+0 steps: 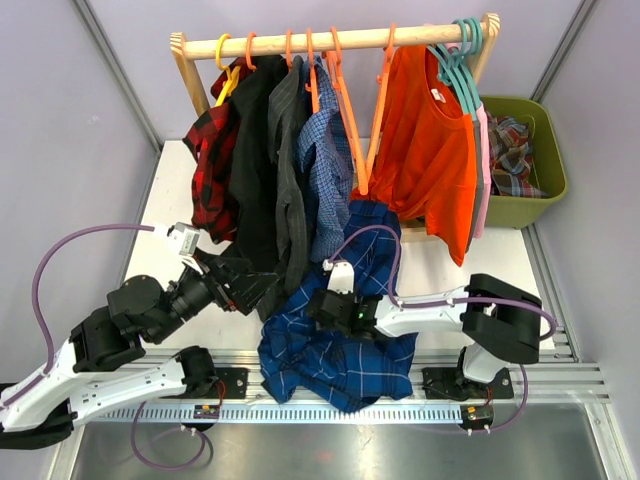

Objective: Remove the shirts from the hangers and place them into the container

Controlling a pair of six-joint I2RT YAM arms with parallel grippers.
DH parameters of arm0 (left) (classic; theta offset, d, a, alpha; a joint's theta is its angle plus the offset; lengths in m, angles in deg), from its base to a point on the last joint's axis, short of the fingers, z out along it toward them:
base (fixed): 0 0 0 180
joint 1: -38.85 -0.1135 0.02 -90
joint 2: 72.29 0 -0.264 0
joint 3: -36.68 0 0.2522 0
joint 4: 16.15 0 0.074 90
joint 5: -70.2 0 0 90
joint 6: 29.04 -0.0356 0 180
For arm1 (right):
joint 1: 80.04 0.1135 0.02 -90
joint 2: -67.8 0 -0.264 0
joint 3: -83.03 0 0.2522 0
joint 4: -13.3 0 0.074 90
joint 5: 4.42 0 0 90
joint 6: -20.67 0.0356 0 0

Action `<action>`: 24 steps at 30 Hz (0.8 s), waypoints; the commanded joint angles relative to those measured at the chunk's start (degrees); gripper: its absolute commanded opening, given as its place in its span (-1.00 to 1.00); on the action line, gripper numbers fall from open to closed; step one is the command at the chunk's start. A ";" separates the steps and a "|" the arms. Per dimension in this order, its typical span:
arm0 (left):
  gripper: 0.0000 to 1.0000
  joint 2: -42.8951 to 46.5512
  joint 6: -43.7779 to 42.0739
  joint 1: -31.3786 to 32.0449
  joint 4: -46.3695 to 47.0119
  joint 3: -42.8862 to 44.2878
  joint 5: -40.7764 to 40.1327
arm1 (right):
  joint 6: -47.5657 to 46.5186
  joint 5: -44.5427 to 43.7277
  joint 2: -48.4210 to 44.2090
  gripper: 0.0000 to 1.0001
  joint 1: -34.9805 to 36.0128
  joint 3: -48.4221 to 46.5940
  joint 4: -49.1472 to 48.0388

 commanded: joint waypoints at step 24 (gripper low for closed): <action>0.98 -1.97 0.08 0.09 0.34 3.30 1.05 | 57.96 -31.47 -29.54 -1.00 -9.38 -3.80 70.38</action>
